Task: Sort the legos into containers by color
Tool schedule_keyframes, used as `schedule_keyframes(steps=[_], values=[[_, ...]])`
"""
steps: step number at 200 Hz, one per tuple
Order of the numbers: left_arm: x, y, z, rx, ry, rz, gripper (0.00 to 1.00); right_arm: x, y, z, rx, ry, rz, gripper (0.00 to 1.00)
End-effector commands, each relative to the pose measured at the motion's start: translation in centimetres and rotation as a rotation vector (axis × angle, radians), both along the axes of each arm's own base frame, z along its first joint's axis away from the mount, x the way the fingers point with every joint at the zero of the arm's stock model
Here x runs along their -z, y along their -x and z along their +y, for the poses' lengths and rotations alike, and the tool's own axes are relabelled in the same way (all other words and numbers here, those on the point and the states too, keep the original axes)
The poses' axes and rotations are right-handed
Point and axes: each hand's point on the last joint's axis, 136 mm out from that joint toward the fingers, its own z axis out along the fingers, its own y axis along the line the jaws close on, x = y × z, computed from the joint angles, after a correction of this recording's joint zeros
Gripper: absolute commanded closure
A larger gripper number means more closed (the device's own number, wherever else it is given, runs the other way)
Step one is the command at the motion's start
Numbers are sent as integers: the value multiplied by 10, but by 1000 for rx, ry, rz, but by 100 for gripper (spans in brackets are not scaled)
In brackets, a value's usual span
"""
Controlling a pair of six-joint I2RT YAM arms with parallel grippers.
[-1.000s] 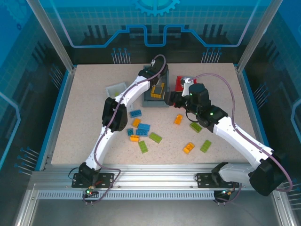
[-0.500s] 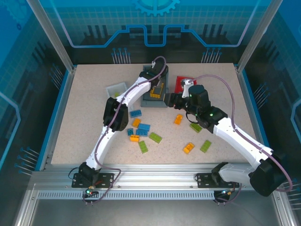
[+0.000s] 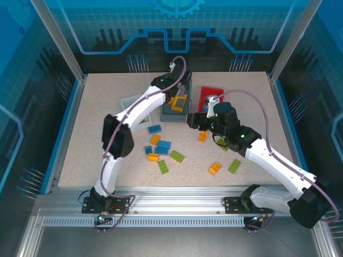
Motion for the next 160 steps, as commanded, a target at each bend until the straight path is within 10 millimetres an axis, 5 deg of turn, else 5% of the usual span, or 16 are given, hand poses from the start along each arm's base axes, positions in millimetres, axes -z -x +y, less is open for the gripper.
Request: schedule_keyframes(steps=[1, 19, 75, 101, 160], values=[[-37, 45, 18, -60, 157, -15, 54, 28, 22, 0, -26, 109, 43, 32], [-35, 88, 35, -67, 237, 32, 54, 37, 36, 6, -48, 150, 48, 32], [19, 200, 88, -161, 361, 203, 53, 83, 57, 30, -134, 329, 162, 32], [31, 231, 111, -222, 420, 192, 53, 113, 57, 62, -252, 426, 227, 30], [19, 271, 171, -348, 404, 37, 51, 140, 7, 136, -224, 436, 301, 17]])
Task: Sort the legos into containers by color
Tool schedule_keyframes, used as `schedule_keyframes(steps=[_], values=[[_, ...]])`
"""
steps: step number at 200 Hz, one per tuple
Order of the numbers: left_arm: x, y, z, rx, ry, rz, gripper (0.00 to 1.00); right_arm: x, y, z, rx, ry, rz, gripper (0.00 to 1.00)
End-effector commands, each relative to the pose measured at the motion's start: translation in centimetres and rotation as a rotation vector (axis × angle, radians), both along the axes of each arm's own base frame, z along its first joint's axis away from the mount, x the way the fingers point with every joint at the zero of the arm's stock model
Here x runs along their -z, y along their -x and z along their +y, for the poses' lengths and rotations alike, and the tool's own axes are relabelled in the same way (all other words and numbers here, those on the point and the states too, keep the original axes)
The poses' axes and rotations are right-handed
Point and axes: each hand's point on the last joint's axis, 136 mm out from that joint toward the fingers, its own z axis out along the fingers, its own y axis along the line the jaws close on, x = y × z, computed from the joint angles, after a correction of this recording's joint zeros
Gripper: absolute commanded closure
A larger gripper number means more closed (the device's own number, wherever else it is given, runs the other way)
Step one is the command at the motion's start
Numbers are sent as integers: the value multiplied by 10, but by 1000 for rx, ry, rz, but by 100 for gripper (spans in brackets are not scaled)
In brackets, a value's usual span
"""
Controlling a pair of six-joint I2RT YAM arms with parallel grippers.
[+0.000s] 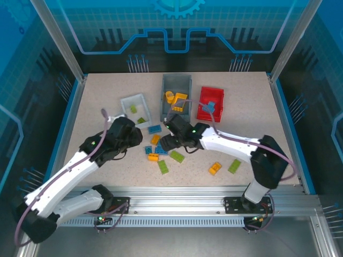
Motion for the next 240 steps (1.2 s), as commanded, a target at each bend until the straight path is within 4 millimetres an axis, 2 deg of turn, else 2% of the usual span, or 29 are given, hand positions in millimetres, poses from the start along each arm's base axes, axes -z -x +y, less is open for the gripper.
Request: schedule_keyframes(steps=[1, 18, 38, 64, 83, 88, 94, 97, 111, 135, 161, 205, 221, 240], values=[[0, 10, 27, -100, -33, -30, 51, 9, -14, 30, 26, 3, 25, 17], [-4, 15, 34, -109, -43, -43, 50, 27, -28, 47, 77, 47, 54, 12], [-7, 19, 40, -114, -64, -47, 50, 40, -46, 55, 141, 118, 49, 9], [-11, 22, 45, -113, -84, -56, 50, 56, -65, 56, 216, 185, 48, 5], [-13, 24, 47, -109, -97, -57, 50, 64, -72, 64, 220, 193, 56, 4], [-13, 24, 47, -106, -99, -57, 50, 68, -74, 64, 221, 201, 57, 0], [-13, 24, 48, -104, -104, -55, 49, 65, -76, 64, 230, 204, 50, 0], [-13, 25, 48, -106, -106, -55, 50, 76, -76, 63, 232, 228, 59, 0], [-13, 25, 48, -103, -106, -54, 49, 84, -82, 62, 250, 244, 64, 1], [-13, 25, 47, -102, -96, -54, 50, 92, -87, 64, 257, 230, 66, 8], [-12, 25, 46, -100, -90, -50, 50, 95, -95, 67, 258, 232, 52, 21], [-11, 26, 43, -94, -72, -42, 51, 99, -101, 67, 278, 231, 61, 31], [-11, 26, 42, -94, -69, -42, 51, 99, -101, 66, 283, 232, 64, 36], [-11, 25, 41, -90, -63, -41, 51, 89, -99, 66, 284, 228, 42, 43]])
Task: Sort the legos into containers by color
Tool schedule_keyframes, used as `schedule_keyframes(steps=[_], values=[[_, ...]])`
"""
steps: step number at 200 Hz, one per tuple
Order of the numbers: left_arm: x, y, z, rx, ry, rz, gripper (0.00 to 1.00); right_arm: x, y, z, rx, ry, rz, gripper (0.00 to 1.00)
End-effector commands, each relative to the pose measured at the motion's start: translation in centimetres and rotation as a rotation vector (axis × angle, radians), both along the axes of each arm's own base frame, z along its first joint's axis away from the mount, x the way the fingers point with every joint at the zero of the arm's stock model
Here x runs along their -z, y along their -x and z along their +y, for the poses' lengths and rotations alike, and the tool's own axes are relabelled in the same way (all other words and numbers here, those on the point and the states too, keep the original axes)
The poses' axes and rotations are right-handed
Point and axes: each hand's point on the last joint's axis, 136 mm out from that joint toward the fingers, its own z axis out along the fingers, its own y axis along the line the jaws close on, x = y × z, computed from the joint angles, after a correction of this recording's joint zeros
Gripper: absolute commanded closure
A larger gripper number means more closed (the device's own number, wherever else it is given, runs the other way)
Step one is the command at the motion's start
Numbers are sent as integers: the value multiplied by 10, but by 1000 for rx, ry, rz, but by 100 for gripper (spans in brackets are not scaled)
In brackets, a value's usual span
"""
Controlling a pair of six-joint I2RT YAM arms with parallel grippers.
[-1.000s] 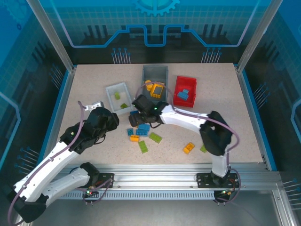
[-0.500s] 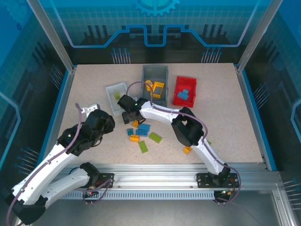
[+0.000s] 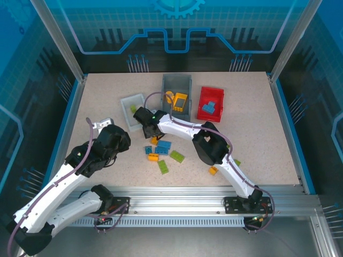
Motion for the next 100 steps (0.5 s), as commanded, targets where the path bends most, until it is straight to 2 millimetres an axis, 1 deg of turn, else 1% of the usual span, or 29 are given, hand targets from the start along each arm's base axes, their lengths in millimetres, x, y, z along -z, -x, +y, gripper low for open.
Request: schedule_keyframes(steps=[1, 11, 22, 26, 29, 49, 83, 100], values=[[-1, 1, 1, 2, 7, -1, 51, -3, -2, -9, 21, 32, -14, 43], [-1, 1, -1, 8, 12, -1, 51, -12, 1, -9, 17, 21, -33, 45], [-1, 0, -4, 20, 21, -4, 51, -28, 4, -10, 17, 2, -59, 46], [-1, 0, -5, 25, 24, -4, 51, -27, 6, -12, 17, 5, -62, 46], [-2, -1, -6, 30, 28, -8, 51, -41, 7, -11, 18, -17, -81, 46], [-1, -4, -13, 54, 43, -10, 51, -70, 16, -21, 31, -56, -119, 47], [0, -11, -27, 100, 75, -7, 51, -107, 30, -53, 75, -96, -163, 47], [-1, -17, -42, 151, 110, -10, 51, -121, 37, -82, 115, -97, -184, 47]])
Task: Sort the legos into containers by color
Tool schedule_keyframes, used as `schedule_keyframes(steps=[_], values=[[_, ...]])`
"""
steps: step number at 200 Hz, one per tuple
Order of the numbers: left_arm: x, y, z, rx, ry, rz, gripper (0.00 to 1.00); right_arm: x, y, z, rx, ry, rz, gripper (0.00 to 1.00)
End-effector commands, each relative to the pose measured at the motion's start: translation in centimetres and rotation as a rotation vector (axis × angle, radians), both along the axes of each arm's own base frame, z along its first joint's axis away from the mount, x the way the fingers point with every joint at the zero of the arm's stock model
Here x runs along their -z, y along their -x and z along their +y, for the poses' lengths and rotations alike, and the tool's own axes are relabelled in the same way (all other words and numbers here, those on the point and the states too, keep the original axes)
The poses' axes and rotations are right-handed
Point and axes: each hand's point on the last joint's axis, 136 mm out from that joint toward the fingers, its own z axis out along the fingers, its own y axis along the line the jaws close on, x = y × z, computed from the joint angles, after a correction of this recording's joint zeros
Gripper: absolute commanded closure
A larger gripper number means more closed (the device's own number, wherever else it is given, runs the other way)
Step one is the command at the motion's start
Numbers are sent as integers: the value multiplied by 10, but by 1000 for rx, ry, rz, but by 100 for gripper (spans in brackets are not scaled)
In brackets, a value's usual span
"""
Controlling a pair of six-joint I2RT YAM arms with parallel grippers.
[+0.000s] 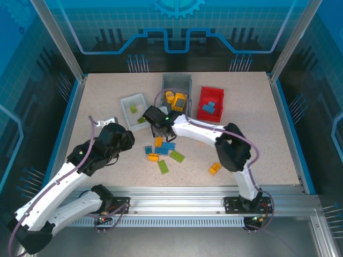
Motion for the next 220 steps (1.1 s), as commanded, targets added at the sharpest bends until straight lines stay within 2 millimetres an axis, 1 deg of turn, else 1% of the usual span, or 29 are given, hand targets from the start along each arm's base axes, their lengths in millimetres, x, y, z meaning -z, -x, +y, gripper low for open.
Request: schedule_keyframes(steps=[1, 9, 22, 38, 47, 55, 68, 71, 90, 105, 112, 113, 119, 138, 148, 156, 166, 174, 201, 220], values=[[0, -9, -22, 82, 53, -10, 51, -38, 3, -32, 76, -44, -77, 47], [-2, -13, -32, 118, 82, -16, 51, -45, 5, -50, 101, -49, -90, 47], [-7, -20, -54, 187, 139, -24, 51, -52, 3, -86, 157, -51, -102, 46], [-13, -29, -80, 255, 173, -29, 51, -54, -5, -134, 238, -60, -101, 46], [-17, -33, -97, 301, 172, -38, 51, -52, -15, -159, 282, -73, -88, 46], [-21, -36, -113, 340, 165, -47, 51, -49, -24, -176, 313, -84, -72, 46], [-25, -41, -138, 396, 151, -60, 51, -47, -43, -195, 346, -95, -61, 46], [-23, -42, -144, 408, 147, -55, 51, -46, -47, -198, 353, -97, -55, 46], [-24, -51, -173, 457, 141, -60, 51, -35, -74, -212, 397, -109, -8, 46], [-24, -54, -192, 490, 130, -63, 51, -22, -88, -222, 449, -97, 40, 46], [-23, -56, -198, 499, 125, -66, 51, -17, -93, -226, 473, -97, 60, 46], [-23, -56, -199, 501, 123, -64, 51, -19, -94, -226, 477, -102, 56, 46], [-22, -56, -204, 509, 120, -63, 51, -13, -98, -229, 495, -102, 74, 46], [-18, -56, -214, 528, 109, -54, 51, 1, -106, -231, 530, -111, 112, 43], [-16, -56, -217, 534, 101, -47, 51, 6, -109, -233, 545, -110, 126, 39], [-14, -55, -217, 538, 94, -41, 51, 8, -110, -234, 554, -108, 132, 35], [-12, -55, -217, 538, 89, -37, 51, 8, -111, -235, 563, -105, 135, 29], [-11, -54, -216, 536, 86, -35, 51, 8, -111, -235, 564, -107, 134, 26], [-8, -51, -211, 531, 76, -30, 51, -2, -109, -233, 557, -129, 113, 19], [-4, -49, -208, 529, 70, -19, 51, -13, -108, -231, 547, -144, 91, 18]])
